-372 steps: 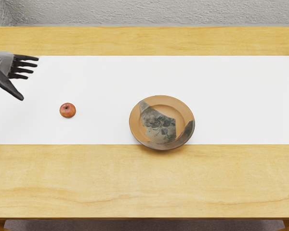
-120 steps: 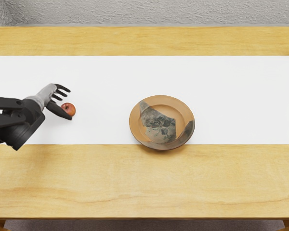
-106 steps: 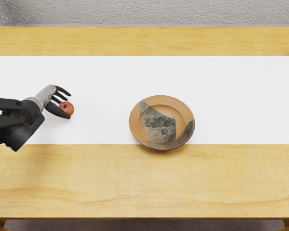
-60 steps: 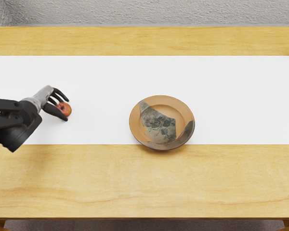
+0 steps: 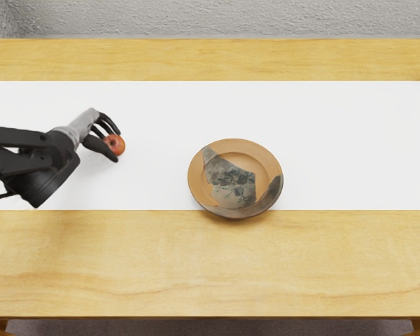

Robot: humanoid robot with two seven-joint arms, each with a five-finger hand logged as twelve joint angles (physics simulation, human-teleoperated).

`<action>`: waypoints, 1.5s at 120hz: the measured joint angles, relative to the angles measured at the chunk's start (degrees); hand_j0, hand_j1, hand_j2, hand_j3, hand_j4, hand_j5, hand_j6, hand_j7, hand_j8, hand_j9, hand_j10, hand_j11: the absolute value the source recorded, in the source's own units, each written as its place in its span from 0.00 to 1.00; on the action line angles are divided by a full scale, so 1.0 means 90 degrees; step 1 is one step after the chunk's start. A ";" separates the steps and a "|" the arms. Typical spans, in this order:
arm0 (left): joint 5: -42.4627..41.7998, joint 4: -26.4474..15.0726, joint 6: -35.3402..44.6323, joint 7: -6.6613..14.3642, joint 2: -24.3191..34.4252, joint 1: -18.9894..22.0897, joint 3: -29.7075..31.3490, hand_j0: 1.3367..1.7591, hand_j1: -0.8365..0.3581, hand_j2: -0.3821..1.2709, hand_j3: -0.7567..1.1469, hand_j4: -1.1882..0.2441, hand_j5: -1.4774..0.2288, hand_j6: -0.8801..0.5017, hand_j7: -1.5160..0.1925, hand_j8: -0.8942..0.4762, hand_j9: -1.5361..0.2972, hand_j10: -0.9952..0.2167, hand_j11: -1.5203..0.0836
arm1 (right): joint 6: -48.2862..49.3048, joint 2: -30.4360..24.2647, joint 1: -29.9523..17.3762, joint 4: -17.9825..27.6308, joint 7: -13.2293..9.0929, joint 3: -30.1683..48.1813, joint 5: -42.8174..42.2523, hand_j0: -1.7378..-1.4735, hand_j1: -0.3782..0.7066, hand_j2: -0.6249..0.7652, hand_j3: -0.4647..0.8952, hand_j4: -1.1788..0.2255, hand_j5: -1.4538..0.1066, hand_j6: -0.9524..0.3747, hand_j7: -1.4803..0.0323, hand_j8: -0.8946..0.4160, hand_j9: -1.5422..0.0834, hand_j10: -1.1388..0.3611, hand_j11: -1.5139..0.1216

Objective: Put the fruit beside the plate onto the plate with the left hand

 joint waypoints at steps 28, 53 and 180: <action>-0.0002 -0.0044 0.0001 0.0002 -0.0266 -0.0307 -0.0002 0.76 0.40 0.58 0.40 0.35 0.29 0.31 0.34 0.28 0.32 0.24 0.36 | 0.0000 0.0000 0.0000 0.0000 0.0000 0.0000 0.0000 0.30 0.03 0.45 0.34 0.84 0.93 0.72 0.98 0.68 0.95 0.76 0.93; -0.0021 -0.0084 0.0002 0.0011 -0.0472 -0.0531 0.0005 0.76 0.38 0.61 0.40 0.35 0.30 0.32 0.34 0.28 0.32 0.24 0.36 | 0.0000 0.0000 0.0000 0.0000 0.0000 0.0000 0.0000 0.30 0.03 0.45 0.34 0.84 0.93 0.72 0.98 0.68 0.95 0.76 0.93; -0.0316 -0.0521 0.0004 0.0337 -0.1824 -0.1392 -0.0021 0.76 0.36 0.66 0.40 0.36 0.32 0.30 0.36 0.26 0.34 0.25 0.38 | 0.0000 0.0000 0.0000 0.0000 0.0000 0.0000 0.0000 0.30 0.03 0.45 0.34 0.84 0.93 0.72 0.98 0.68 0.95 0.76 0.93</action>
